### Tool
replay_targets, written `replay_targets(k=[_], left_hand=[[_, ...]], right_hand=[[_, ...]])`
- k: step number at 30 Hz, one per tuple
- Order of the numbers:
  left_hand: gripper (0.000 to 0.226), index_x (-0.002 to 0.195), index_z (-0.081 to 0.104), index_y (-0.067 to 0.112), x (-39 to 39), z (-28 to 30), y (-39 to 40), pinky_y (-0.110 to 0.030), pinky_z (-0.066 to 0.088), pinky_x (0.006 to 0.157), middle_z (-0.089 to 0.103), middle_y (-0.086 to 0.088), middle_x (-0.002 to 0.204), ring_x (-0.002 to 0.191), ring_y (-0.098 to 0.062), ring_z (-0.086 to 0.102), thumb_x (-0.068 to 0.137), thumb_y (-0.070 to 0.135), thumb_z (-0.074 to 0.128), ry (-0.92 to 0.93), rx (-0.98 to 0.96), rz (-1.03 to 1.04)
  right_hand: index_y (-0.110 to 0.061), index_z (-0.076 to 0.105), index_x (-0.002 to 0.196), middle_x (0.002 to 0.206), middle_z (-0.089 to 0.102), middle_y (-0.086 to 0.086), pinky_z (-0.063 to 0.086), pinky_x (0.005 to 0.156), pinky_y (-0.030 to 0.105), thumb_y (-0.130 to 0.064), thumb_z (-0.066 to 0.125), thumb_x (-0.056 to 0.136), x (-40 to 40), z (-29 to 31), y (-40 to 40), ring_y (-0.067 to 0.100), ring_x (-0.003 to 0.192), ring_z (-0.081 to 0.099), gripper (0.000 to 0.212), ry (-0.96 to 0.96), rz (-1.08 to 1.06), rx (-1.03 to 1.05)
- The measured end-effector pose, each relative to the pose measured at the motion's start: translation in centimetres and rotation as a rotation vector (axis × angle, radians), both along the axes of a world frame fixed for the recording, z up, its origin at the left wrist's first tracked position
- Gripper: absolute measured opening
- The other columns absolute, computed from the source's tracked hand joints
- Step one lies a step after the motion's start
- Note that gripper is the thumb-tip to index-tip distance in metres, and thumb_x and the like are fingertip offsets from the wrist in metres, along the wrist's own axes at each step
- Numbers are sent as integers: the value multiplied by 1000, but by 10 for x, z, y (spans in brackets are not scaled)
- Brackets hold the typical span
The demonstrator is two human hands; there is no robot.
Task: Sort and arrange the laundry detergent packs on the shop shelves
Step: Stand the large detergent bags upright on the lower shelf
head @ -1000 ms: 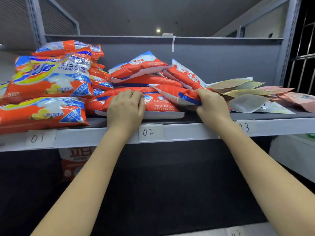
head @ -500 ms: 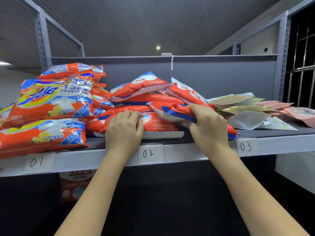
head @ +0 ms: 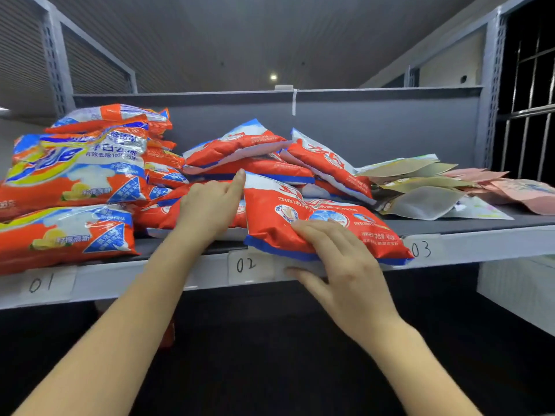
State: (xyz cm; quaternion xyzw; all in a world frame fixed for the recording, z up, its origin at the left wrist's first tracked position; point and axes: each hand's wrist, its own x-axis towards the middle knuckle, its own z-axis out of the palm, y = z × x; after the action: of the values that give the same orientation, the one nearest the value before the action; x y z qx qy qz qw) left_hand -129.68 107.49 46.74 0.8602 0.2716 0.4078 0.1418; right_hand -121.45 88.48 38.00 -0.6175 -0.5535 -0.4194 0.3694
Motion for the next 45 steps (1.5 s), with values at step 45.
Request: replay_targets(k=[45], left_hand=[[61,88,76,26,-168,-235,-40,-31,57,62,74,-8,96,85,-23,72,42,66,83,-681,-1021,-303]], right_hand=[[0,61,108,98,72,19,57,64,28,-42,91,37,-53,-194,-6,33,86,70,87,1676,794,-405]])
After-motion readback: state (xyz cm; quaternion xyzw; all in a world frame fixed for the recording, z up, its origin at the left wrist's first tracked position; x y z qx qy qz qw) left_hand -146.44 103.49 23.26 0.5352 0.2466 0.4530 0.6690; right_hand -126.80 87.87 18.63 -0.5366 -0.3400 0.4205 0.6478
